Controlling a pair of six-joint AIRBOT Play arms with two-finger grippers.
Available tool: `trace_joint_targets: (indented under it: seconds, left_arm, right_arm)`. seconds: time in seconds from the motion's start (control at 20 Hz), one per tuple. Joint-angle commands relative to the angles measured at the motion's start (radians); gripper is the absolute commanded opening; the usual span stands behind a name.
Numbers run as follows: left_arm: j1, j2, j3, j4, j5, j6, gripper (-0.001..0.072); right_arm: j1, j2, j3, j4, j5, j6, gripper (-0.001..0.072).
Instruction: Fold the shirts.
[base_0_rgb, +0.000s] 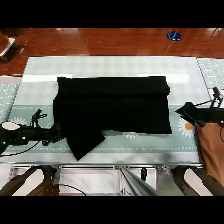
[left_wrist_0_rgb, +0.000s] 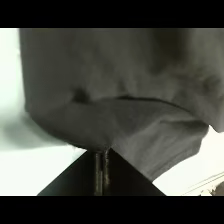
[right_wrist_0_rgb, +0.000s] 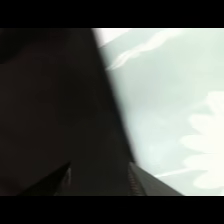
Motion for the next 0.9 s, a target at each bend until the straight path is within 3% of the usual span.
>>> trace_joint_targets:
  seconds: [0.0,0.1,0.3,0.6,0.85]
  left_arm:
    - [-0.030,0.001,-0.003,-0.024,0.030,0.026,0.0017]
    - [-0.030,0.001,-0.003,-0.024,0.031,0.026,0.0017]
    - [-0.030,0.001,-0.003,-0.024,0.029,0.034,0.0017]
    - [-0.030,0.001,-0.003,-0.024,0.031,0.034,0.0017]
    - [-0.030,0.001,-0.003,-0.024,0.031,0.034,0.0017]
  right_arm:
    - [-0.119,0.001,-0.009,-0.182,0.124,0.044,0.0408]
    - [-0.125,0.001,-0.060,-0.221,0.229,0.021,0.0407]
    - [-0.051,0.001,-0.160,-0.053,0.224,-0.045,0.0407]
    - [0.060,-0.067,-0.166,0.005,0.122,-0.024,0.0407]
    - [0.082,-0.172,-0.140,0.145,-0.034,-0.043,0.0388]
